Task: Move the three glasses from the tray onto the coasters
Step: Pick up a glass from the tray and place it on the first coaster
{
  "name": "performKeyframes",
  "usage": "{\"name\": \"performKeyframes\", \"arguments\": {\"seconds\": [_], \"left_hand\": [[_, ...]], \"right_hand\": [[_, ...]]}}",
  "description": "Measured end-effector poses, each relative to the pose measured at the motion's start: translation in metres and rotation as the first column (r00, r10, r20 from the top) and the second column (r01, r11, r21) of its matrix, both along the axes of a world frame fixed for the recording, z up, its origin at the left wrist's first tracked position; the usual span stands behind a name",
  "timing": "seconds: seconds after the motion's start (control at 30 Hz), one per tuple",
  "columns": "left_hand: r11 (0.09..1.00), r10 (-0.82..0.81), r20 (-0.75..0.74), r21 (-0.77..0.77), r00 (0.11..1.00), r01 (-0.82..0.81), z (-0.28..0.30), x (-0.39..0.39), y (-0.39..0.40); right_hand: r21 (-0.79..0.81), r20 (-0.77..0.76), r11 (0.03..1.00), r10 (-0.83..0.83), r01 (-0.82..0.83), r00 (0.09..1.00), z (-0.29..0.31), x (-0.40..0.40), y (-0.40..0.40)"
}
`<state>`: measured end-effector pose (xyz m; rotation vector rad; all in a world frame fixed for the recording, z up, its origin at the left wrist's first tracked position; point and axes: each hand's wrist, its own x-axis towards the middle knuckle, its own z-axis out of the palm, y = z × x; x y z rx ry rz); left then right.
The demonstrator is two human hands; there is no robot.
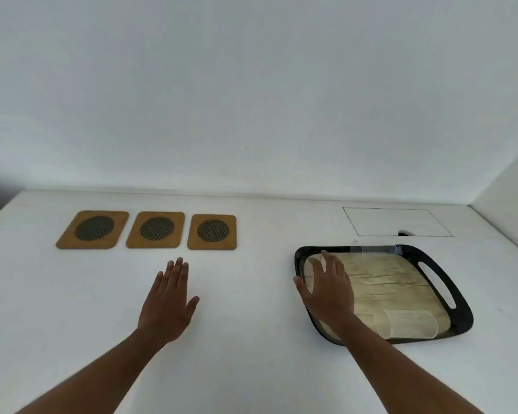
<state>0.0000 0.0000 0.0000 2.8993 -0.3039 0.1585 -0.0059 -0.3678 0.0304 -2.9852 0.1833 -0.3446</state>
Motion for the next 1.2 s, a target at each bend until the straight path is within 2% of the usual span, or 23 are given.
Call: {"name": "performKeyframes", "arguments": {"seconds": [0.2, 0.43, 0.57, 0.7, 0.77, 0.83, 0.93, 1.0, 1.07, 1.13, 1.2], "left_hand": [[0.997, 0.081, -0.199, -0.004, 0.977, -0.083, -0.032, -0.020, -0.010], [0.993, 0.116, -0.200, 0.026, 0.973, -0.113, -0.045, -0.028, -0.016], [0.992, 0.125, -0.182, 0.041, 0.975, -0.119, -0.047, -0.029, -0.017], [0.991, 0.131, -0.162, 0.048, 0.978, -0.125, -0.046, -0.029, -0.014], [0.992, 0.123, -0.158, 0.051, 0.980, -0.116, -0.044, -0.028, -0.013], [0.994, 0.110, -0.170, 0.032, 0.979, -0.106, -0.041, -0.025, -0.010], [0.996, 0.079, -0.172, -0.028, 0.982, -0.085, -0.036, -0.020, -0.002], [0.997, 0.057, -0.164, -0.050, 0.985, -0.066, -0.035, -0.016, 0.006], [0.996, 0.052, -0.153, -0.059, 0.987, -0.061, -0.033, -0.012, 0.023], [0.997, 0.054, -0.150, -0.049, 0.987, -0.062, -0.030, -0.006, 0.041], [0.996, 0.061, -0.138, -0.052, 0.989, -0.069, -0.025, 0.000, 0.064]], "right_hand": [[0.043, -0.041, 0.995, -0.091, 0.093, 0.995, -0.019, -0.013, -0.025], [0.284, -0.162, 0.944, -0.126, 0.169, 0.979, -0.022, -0.013, -0.029], [0.370, -0.169, 0.915, -0.102, 0.159, 0.980, -0.022, -0.011, -0.029], [0.560, -0.164, 0.802, -0.142, 0.211, 0.976, -0.022, 0.000, -0.031], [0.689, -0.151, 0.678, -0.209, 0.255, 0.966, -0.013, 0.002, -0.027], [0.827, -0.133, 0.496, -0.284, 0.264, 0.950, -0.001, 0.001, -0.017], [0.981, -0.145, 0.073, -0.322, 0.177, 0.936, 0.012, 0.001, 0.005], [0.975, -0.169, -0.189, -0.283, 0.118, 0.944, 0.019, 0.004, 0.019], [0.912, -0.193, -0.400, -0.225, 0.090, 0.955, 0.029, 0.006, 0.043], [0.834, -0.219, -0.544, -0.163, 0.098, 0.962, 0.034, 0.007, 0.068], [0.773, -0.255, -0.620, -0.105, 0.137, 0.961, 0.036, 0.009, 0.096]]}}
